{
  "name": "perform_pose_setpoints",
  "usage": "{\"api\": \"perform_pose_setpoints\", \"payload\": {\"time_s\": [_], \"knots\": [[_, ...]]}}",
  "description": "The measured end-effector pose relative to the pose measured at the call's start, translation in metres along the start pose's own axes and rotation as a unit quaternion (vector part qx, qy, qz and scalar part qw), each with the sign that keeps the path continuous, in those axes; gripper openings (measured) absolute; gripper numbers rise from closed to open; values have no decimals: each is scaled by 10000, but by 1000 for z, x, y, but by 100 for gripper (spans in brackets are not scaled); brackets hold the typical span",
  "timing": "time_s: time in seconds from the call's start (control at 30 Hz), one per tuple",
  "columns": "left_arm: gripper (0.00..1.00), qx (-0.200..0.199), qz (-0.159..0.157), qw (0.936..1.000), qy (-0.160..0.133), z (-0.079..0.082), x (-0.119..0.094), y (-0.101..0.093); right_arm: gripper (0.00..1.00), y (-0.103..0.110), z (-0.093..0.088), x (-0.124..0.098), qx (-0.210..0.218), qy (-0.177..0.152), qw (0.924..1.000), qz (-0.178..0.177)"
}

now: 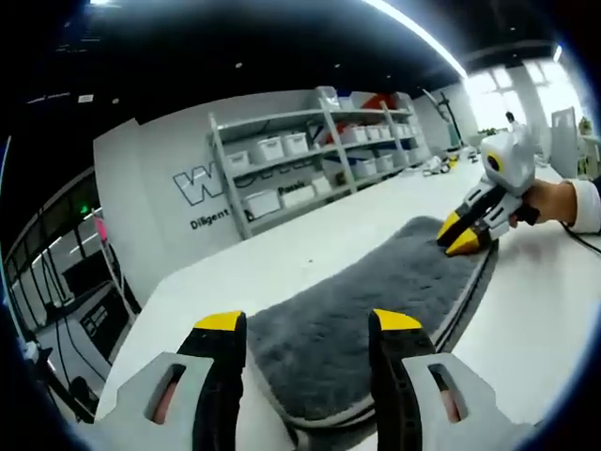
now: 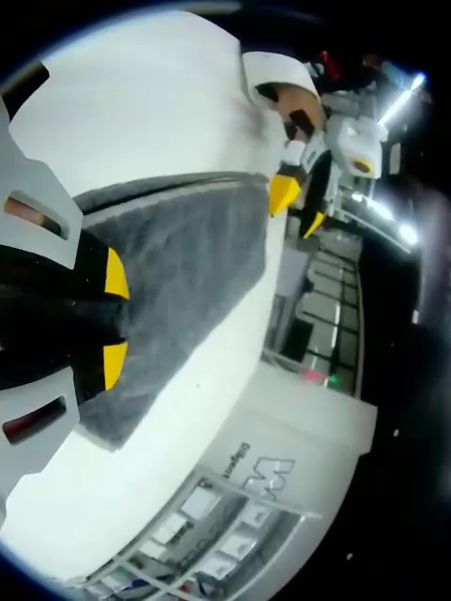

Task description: Open the folded towel by lifting each exposed corner and separating the folded layers until the towel lies flat within the target outline without major curled edges

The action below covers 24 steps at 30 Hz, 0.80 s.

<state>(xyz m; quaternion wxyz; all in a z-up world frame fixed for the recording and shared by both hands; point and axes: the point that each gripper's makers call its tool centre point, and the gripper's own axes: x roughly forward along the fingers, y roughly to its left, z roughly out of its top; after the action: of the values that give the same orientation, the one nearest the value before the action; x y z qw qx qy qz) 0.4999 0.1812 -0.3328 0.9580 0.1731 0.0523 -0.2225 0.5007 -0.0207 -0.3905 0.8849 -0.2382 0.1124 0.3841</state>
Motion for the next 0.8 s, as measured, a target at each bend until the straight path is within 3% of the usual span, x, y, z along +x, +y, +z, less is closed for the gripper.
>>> {"api": "perform_pose_setpoints", "payload": {"time_s": [0.1, 0.2, 0.37, 0.53, 0.67, 0.8], "knots": [[49, 14, -37, 10000, 3, 0, 1, -1, 10, 2, 6, -2, -67, -118, 9999, 42], [49, 47, -114, 9999, -10, 0, 1, -4, 14, 6, 27, -7, -39, -621, 9979, 198], [53, 513, -454, 9976, -136, 7, 2, -18, 28, 23, 51, -20, -268, -1056, 9918, 662], [57, 736, -745, 9943, -213, 11, 3, -33, 33, 35, 55, -22, -670, -1075, 9887, 805], [66, 780, -741, 9940, -208, 12, 4, -33, 39, 43, 49, -17, -961, -915, 9874, 863], [67, 618, -766, 9951, -138, 8, 6, -32, 40, 46, 43, -11, -1127, -761, 9870, 857]]}}
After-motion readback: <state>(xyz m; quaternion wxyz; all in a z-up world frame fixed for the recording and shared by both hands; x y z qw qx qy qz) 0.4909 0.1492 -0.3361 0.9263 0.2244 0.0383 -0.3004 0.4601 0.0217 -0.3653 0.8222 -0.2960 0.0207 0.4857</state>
